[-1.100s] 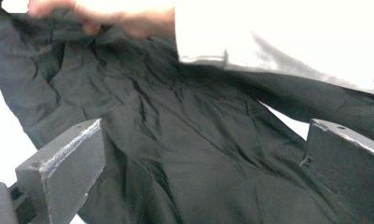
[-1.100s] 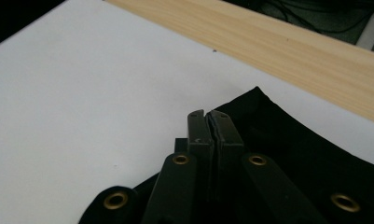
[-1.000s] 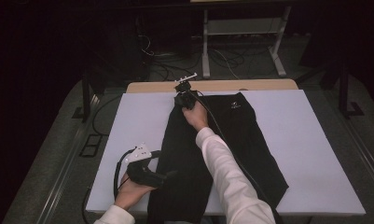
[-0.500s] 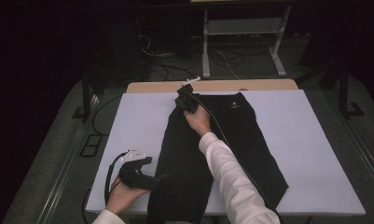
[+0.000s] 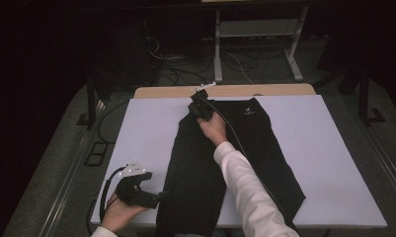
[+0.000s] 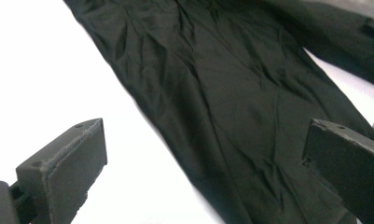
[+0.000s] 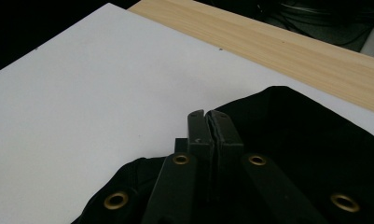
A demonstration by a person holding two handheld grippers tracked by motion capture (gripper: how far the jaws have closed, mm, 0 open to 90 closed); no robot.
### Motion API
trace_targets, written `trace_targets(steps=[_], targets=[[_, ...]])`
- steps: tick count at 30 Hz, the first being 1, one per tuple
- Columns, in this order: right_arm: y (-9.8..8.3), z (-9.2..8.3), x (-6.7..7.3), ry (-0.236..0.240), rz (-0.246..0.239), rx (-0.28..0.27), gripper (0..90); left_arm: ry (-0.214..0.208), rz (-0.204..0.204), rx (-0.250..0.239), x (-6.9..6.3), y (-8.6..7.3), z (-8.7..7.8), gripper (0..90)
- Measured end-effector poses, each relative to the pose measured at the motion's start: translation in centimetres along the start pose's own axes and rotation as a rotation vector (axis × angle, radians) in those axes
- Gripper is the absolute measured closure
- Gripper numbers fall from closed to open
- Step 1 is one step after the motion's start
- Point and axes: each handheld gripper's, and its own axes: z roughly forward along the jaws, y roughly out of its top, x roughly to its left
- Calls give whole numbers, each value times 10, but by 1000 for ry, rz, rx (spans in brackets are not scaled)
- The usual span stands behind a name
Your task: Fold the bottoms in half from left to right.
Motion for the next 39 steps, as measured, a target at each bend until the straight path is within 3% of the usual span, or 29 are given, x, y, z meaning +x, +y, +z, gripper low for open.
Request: trace_targets(steps=[5,9,14,20,30,33,39], targets=[[0,-3,0,3,-12,-9,866,-6,-16,11,2,-5,-2,0],[1,-4,0,9,-15,2,866,-32,-21,6,2,-8,-3,35],[2,-7,1,5,-21,-3,866,-63,-18,37,1,-14,-5,74],[1,-9,0,4,-29,-8,866,-107,-42,42,4,-20,-7,173],[1,-11,-3,-2,-22,-17,866,-198,-80,119,7,-19,0,313],[2,-12,-3,-1,-17,-21,866,-216,-85,123,8,-19,1,369],[2,-12,-1,7,-21,-25,866,-246,-80,164,9,-15,7,591]])
